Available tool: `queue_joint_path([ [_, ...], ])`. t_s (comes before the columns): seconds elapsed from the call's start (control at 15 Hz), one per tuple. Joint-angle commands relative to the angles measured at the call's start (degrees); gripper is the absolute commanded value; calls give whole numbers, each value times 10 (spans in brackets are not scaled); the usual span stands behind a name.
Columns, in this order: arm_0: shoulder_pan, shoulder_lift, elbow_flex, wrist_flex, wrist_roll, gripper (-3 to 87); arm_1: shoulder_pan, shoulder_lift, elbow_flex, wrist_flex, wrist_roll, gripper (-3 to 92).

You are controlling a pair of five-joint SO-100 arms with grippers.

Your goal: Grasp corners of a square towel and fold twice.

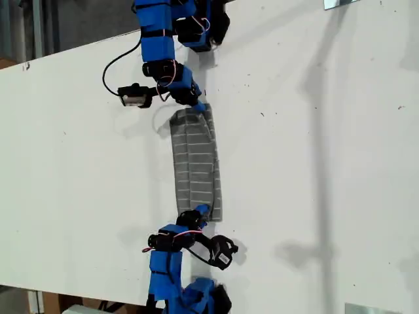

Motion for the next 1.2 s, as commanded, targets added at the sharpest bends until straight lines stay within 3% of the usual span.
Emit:
queue_joint_path([
  [0.0,-18,81,-33,60,-7,192,19,43,-28,25,-16,215],
  [0.27,-38,171,-29,114,-3,210,73,53,-78,76,-66,247],
  [0.6,-25,171,11,76,-18,227,106,-138,-48,-86,-107,311],
  [0.93,8,206,59,54,-48,247,145,-277,-94,-95,-122,346],
  [1.13,18,381,257,-4,-109,262,149,-315,-105,-111,-133,338],
])
